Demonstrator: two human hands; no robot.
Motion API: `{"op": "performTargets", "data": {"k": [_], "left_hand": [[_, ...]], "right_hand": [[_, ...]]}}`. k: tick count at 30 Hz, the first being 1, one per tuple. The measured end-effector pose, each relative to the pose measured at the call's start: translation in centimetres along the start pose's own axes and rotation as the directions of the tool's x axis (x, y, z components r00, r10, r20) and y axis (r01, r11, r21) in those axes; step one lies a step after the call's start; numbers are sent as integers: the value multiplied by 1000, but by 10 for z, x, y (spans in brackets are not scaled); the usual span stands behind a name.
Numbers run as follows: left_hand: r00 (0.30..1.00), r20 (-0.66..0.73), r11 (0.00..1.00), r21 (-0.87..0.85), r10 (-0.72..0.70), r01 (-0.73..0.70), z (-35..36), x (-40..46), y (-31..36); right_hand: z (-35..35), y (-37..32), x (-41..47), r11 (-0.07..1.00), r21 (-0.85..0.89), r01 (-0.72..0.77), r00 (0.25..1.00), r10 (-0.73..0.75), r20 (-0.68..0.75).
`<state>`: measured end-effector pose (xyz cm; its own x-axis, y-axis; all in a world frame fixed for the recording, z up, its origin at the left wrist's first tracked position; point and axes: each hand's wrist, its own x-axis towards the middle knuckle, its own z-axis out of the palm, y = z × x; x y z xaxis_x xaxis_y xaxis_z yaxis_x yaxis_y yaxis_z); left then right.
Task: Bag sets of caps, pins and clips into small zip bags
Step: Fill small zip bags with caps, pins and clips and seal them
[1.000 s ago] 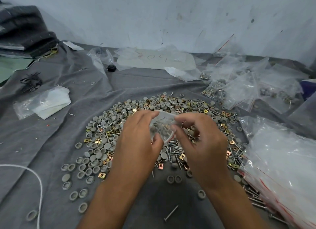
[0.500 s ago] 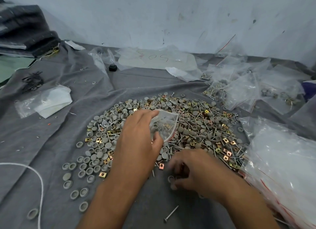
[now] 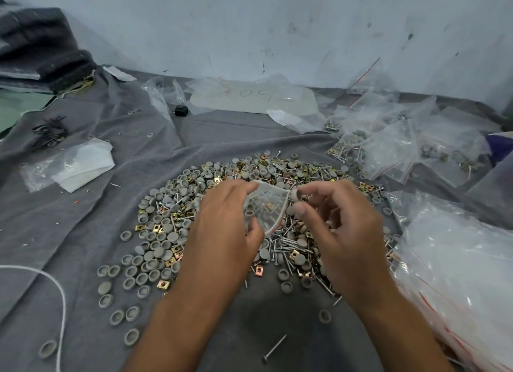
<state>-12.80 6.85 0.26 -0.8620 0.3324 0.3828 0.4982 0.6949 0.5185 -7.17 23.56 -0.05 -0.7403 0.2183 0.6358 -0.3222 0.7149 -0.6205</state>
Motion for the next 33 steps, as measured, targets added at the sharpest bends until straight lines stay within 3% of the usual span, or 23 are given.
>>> {"op": "performTargets", "data": {"k": [2, 7, 10, 14, 18, 27, 30, 33], "left_hand": [[1000, 13, 1000, 4, 11, -11, 1, 0, 1], [1000, 5, 1000, 3, -3, 3, 1, 1, 0], [1000, -1, 1000, 6, -17, 17, 0, 0, -1], [1000, 3, 1000, 7, -19, 19, 0, 0, 0], [1000, -1, 1000, 1, -21, 21, -2, -1, 0], [1000, -5, 1000, -6, -20, 20, -4, -1, 0], [1000, -3, 1000, -4, -20, 20, -5, 0, 0], [1000, -1, 1000, 0, -20, 20, -5, 0, 0]], "right_hand": [[9, -2, -1, 999, -31, 28, 999, -27, 37], [14, 10, 1, 990, -50, -135, 983, 140, 116], [10, 24, -3, 940, -254, -229, 905, 302, 300], [13, 28, -8, 855, -508, -99, 797, 374, 474], [19, 21, -7, 786, -616, 49, 793, 344, 503], [23, 21, -7, 805, -592, -38, 807, 374, 458], [18, 26, -5, 839, -522, -152, 819, 403, 409], [14, 29, -2, 878, -313, -362, 798, 465, 383]]}}
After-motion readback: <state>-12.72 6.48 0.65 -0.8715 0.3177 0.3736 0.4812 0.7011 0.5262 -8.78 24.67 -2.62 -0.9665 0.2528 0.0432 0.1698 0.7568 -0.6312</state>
